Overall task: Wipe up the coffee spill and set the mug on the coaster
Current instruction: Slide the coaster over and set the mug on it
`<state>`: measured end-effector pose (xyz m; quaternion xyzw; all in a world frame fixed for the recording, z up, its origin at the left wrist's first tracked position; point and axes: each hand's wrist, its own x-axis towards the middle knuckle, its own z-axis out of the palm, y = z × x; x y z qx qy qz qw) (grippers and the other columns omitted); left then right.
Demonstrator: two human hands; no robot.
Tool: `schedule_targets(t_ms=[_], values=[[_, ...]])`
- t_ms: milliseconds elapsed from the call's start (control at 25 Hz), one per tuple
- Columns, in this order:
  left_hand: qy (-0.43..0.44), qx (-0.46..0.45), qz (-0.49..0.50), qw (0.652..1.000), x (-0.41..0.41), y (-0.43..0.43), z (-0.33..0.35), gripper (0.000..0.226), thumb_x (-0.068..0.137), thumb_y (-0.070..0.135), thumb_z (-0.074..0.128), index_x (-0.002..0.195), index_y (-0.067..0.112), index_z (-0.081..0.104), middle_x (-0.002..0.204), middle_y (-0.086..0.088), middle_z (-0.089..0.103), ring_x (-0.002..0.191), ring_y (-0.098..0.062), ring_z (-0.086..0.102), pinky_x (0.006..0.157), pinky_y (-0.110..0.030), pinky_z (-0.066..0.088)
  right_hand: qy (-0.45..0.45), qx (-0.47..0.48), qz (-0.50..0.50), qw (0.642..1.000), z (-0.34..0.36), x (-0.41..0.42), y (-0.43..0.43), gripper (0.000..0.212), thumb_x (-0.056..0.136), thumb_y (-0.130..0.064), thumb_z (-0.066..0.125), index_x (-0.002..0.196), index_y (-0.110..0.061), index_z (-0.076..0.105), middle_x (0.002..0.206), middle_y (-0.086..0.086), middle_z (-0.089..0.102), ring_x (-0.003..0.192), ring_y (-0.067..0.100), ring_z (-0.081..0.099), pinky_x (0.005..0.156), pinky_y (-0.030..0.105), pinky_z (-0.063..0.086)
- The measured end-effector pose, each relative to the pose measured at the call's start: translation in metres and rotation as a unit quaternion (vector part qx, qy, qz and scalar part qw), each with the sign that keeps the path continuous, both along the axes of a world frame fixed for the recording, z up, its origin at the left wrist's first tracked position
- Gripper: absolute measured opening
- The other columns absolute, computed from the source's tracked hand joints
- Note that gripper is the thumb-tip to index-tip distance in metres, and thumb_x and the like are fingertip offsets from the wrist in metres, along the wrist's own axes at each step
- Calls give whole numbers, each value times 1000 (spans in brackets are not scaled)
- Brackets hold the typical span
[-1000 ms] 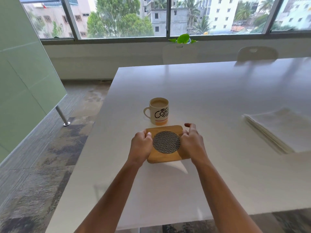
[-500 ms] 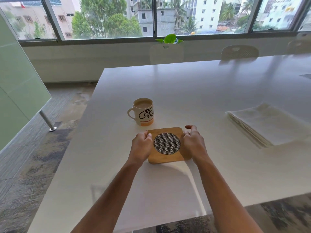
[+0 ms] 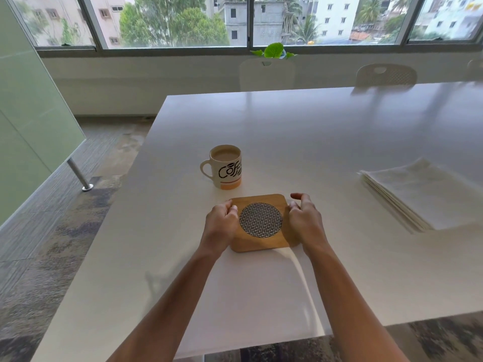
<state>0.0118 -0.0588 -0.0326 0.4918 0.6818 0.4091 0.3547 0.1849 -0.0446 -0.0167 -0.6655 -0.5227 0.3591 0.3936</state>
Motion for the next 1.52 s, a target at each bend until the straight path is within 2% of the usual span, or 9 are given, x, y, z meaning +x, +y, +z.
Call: schedule_targets(t_ms=[320,520,720,800,960,1120,1240,1360,1520], values=[[40,38,8,998,-3,-5,-7,45,100,16,44,144,8,45,146,-7,52,138,-19,45,115,-26,30,26,-7,17,999,-5,12,2,29,101,-18,42,128,-20,52,106,2,57,84,7,51,81,29,40],[76,113,44,990,-20,-1,0,62,91,19,65,147,10,40,151,-5,45,142,-19,39,111,-20,25,30,1,52,998,11,30,23,25,96,-21,54,119,-20,62,107,2,66,88,9,57,86,31,45],[58,85,60,993,-58,40,0,106,73,39,83,154,11,20,161,-6,27,148,-21,25,120,-38,26,78,31,199,976,23,24,70,40,86,-18,71,124,-18,61,122,5,67,107,14,65,98,34,50],[24,76,37,996,-68,55,1,113,70,36,85,155,11,14,162,-7,23,150,-20,21,121,-39,24,97,16,266,959,19,15,91,53,82,-18,75,131,-16,56,130,9,62,115,18,62,102,35,49],[-26,90,-18,995,-80,80,5,107,72,20,85,154,11,16,160,-9,29,147,-20,28,118,-35,25,98,7,347,933,8,-11,129,73,78,-21,77,142,-18,43,146,8,49,131,18,48,97,26,46],[-77,91,-54,991,-87,98,-1,107,66,16,87,152,12,24,154,-12,40,143,-22,37,114,-34,34,108,-6,399,911,1,-29,161,84,78,-15,78,148,-20,32,155,8,35,142,19,34,105,30,39],[-112,100,-70,986,-90,108,-4,91,62,8,87,143,10,43,137,-10,59,132,-19,52,96,-20,50,114,-22,438,891,-5,-36,178,95,72,-19,79,151,-17,27,158,3,31,144,15,30,116,39,31],[-125,111,-71,983,-86,113,-4,70,65,-4,84,129,7,57,117,-9,70,115,-19,65,81,-17,53,128,-38,479,867,-10,-41,190,89,72,-16,78,148,-20,31,155,-3,36,142,8,32,118,41,26],[-114,125,-89,982,-86,118,-2,66,68,-5,82,128,9,58,115,-11,71,107,-16,67,81,-21,53,147,-49,508,847,-10,-48,199,81,76,-3,72,146,-18,36,145,-1,49,136,8,42,114,28,34]])
